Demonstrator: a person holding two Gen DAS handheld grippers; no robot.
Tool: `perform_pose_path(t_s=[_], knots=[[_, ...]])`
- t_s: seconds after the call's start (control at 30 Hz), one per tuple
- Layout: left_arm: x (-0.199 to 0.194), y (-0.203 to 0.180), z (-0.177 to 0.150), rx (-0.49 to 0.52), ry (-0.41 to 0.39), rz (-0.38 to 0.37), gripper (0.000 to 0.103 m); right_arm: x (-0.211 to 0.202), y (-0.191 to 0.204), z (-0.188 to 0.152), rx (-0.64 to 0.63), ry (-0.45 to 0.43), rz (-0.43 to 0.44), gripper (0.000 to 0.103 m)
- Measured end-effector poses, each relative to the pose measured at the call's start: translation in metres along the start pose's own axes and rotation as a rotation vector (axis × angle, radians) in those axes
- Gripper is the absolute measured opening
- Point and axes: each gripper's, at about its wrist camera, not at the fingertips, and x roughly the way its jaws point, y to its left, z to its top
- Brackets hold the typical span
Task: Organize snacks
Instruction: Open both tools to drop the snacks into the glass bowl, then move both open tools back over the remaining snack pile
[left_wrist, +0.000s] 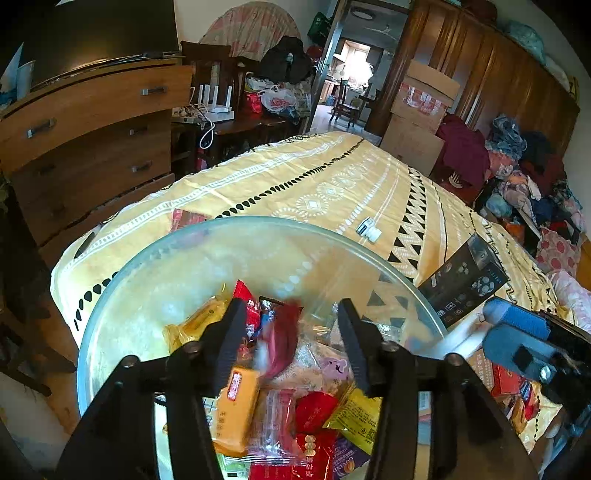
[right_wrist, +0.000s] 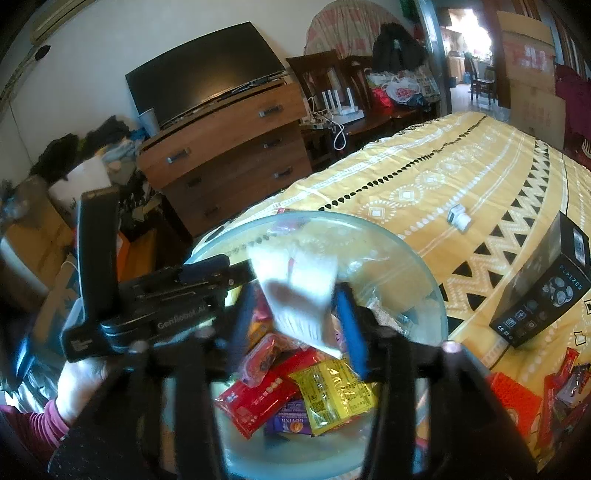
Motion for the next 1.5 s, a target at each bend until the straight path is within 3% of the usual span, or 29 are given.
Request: perform_pose_path(t_s=[0.07,0.37,0.4,0.47,0.5,0.6,0.7,0.8,0.87,0.97,1.1,1.23,1.5], knots=[[-0.001,-0.003,-0.001,0.007,-0.005,0.009,0.065,-0.001,0.000,0.000,0.002,-0.005,-0.007,0.065],[-0.028,-0.031,-0.004,0.067,-0.081,0.042,0.074,-0.043,0.000,-0.016,0.003,-0.102,-0.025,0.068],[-0.036,-0.041,-0.007,0.090,-0.103,0.032,0.078,-0.052,0.001,-0.020,-0.005,-0.128,-0.038,0.069],[-0.052,-0.067,-0.017,0.151,-0.155,0.015,0.098,-0.084,-0.001,-0.040,-0.019,-0.204,-0.099,0.076],[-0.060,-0.079,-0.022,0.169,-0.178,0.001,0.099,-0.100,-0.003,-0.053,-0.018,-0.242,-0.136,0.084],[-0.084,-0.131,-0.043,0.247,-0.229,-0.107,0.102,-0.151,-0.018,-0.101,0.018,-0.331,-0.273,0.096],[-0.098,-0.190,-0.074,0.361,-0.227,-0.232,0.102,-0.191,-0.042,-0.156,0.103,-0.341,-0.403,0.098],[-0.099,-0.246,-0.111,0.449,-0.173,-0.365,0.102,-0.216,-0.074,-0.210,0.209,-0.281,-0.514,0.099],[-0.089,-0.280,-0.141,0.503,-0.097,-0.435,0.102,-0.226,-0.094,-0.246,0.276,-0.233,-0.574,0.099],[-0.059,-0.315,-0.186,0.542,0.032,-0.486,0.102,-0.234,-0.122,-0.293,0.369,-0.168,-0.619,0.099],[0.000,-0.330,-0.234,0.576,0.194,-0.417,0.102,-0.232,-0.152,-0.341,0.461,-0.098,-0.631,0.099],[0.054,-0.331,-0.273,0.602,0.266,-0.300,0.102,-0.223,-0.186,-0.372,0.511,-0.049,-0.630,0.099],[0.109,-0.317,-0.290,0.541,0.271,-0.209,0.102,-0.210,-0.239,-0.391,0.522,-0.026,-0.637,0.099]])
